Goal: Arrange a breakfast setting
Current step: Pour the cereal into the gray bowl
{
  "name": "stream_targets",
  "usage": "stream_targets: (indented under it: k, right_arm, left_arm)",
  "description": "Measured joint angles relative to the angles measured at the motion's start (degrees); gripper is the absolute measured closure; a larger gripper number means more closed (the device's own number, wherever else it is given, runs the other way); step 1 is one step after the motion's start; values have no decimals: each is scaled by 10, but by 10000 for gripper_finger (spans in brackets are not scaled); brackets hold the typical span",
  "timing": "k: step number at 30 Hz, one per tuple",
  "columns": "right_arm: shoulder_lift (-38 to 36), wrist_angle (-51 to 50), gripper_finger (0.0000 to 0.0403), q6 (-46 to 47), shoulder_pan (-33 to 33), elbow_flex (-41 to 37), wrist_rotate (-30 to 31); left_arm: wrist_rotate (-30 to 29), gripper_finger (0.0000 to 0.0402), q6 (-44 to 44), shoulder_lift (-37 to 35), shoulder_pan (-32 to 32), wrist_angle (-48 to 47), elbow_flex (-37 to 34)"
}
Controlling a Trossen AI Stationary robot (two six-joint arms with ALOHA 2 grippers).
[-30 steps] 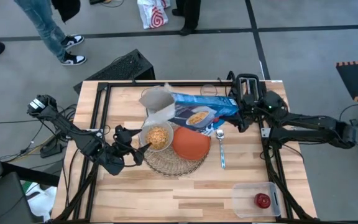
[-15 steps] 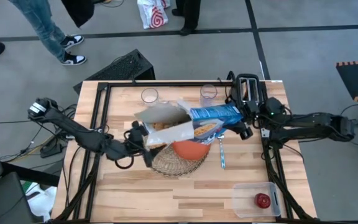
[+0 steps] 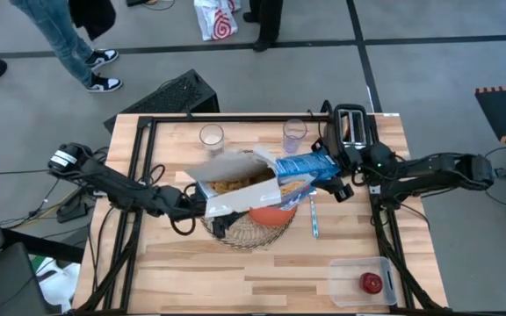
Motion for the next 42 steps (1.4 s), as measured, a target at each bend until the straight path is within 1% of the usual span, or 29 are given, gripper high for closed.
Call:
stream_targets:
  k: [2, 8, 14, 18, 21, 23, 25, 28, 30, 33, 37, 42]
  right_arm:
    - [18, 26, 100, 0, 0, 0, 13]
    - [85, 101, 100, -9, 0, 0, 47]
    - [163, 182, 100, -11, 9, 4, 65]
    - [204, 190, 100, -4, 11, 28, 70]
    - [231, 192, 101, -3, 16, 45, 73]
    - [243, 193, 101, -2, 17, 52, 72]
    - [250, 193, 90, 1, 16, 57, 70]
    - [256, 191, 60, 8, 16, 60, 63]
    - [257, 186, 41, 5, 17, 60, 58]
    - [256, 182, 23, 2, 17, 60, 58]
    - [245, 164, 13, 2, 16, 60, 57]
    - [176, 82, 14, 3, -3, 57, 43]
  left_arm:
    - [-3, 38, 1, 8, 3, 21, 0]
    - [-50, 38, 1, 19, 14, 44, 0]
    - [-58, 38, 1, 19, 32, 72, 0]
    - [-55, 38, 2, 19, 45, 73, 0]
    - [-64, 52, 10, 18, 48, 72, -1]
    - [-71, 78, 23, 17, 47, 72, -1]
    - [-72, 115, 35, 17, 47, 72, -1]
    - [-69, 179, 44, 17, 43, 70, -1]
    - [-67, 205, 52, 18, 41, 65, -1]
    - [-68, 210, 65, 19, 41, 64, -1]
    - [-77, 211, 76, 13, 39, 57, -1]
    - [-117, 211, 102, -31, 13, -1, -1]
